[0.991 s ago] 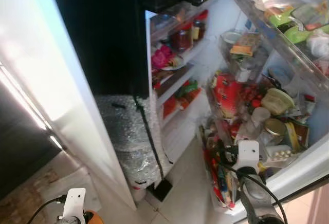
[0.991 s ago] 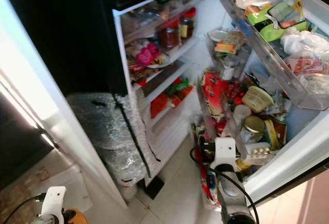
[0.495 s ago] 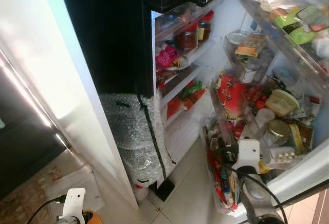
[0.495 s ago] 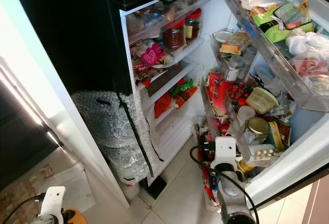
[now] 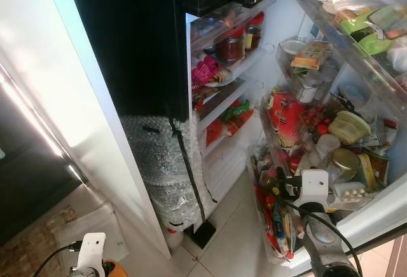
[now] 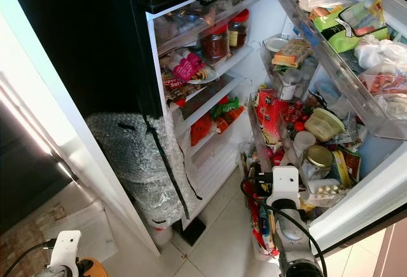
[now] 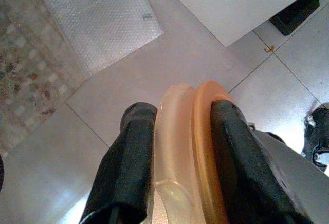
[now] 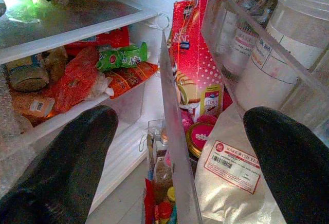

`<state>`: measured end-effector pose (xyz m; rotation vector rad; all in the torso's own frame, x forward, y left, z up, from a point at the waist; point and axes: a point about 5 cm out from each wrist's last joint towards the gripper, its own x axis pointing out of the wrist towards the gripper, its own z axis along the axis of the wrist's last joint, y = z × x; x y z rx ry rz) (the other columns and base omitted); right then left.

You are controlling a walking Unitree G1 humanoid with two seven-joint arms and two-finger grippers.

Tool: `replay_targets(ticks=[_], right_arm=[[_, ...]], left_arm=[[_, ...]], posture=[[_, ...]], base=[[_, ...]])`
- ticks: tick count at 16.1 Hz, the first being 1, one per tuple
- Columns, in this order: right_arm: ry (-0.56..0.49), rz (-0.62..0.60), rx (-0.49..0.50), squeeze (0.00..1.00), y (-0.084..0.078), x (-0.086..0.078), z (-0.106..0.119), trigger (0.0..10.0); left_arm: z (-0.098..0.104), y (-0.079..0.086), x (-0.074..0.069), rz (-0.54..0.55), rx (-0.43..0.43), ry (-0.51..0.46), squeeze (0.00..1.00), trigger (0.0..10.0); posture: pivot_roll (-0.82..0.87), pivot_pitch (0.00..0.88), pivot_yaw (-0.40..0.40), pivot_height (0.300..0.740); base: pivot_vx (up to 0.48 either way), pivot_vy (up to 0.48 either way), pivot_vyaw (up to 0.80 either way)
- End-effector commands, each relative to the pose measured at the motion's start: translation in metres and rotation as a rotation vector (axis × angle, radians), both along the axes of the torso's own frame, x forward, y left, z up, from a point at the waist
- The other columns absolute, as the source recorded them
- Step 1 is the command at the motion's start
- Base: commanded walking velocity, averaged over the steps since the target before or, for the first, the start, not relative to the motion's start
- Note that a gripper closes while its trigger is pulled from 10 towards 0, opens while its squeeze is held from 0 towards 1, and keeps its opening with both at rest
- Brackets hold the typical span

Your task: Restocking fridge

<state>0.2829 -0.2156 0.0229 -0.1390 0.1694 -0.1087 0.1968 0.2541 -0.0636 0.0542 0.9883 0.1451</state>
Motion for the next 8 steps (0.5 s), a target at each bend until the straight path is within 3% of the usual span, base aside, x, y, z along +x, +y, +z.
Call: replay_targets(ticks=[1, 7, 8], right_arm=[[-0.013, -0.023, -0.001, 0.0, -0.0052, 0.0009, 0.0031, 10.0], [-0.012, -0.041, -0.002, 0.0, -0.0096, 0.0001, 0.0031, 10.0], [-0.011, -0.042, -0.001, 0.0, -0.0096, 0.0001, 0.0031, 10.0]], left_arm=[[-0.0016, 0.0032, -0.0047, -0.006, 0.008, 0.026, 0.0, 10.0], [-0.0015, 0.0036, -0.0047, -0.016, 0.011, 0.029, 0.0, 10.0], [-0.0014, 0.0036, -0.0046, -0.019, 0.013, 0.029, 0.0, 10.0]], posture=[[-0.12, 0.059, 0.008, 0.74], [-0.12, 0.06, 0.009, 0.74], [-0.12, 0.06, 0.009, 0.74]], base=[[0.0, 0.0, 0.0], [0.0, 0.0, 0.0], [0.0, -0.289, 0.0]])
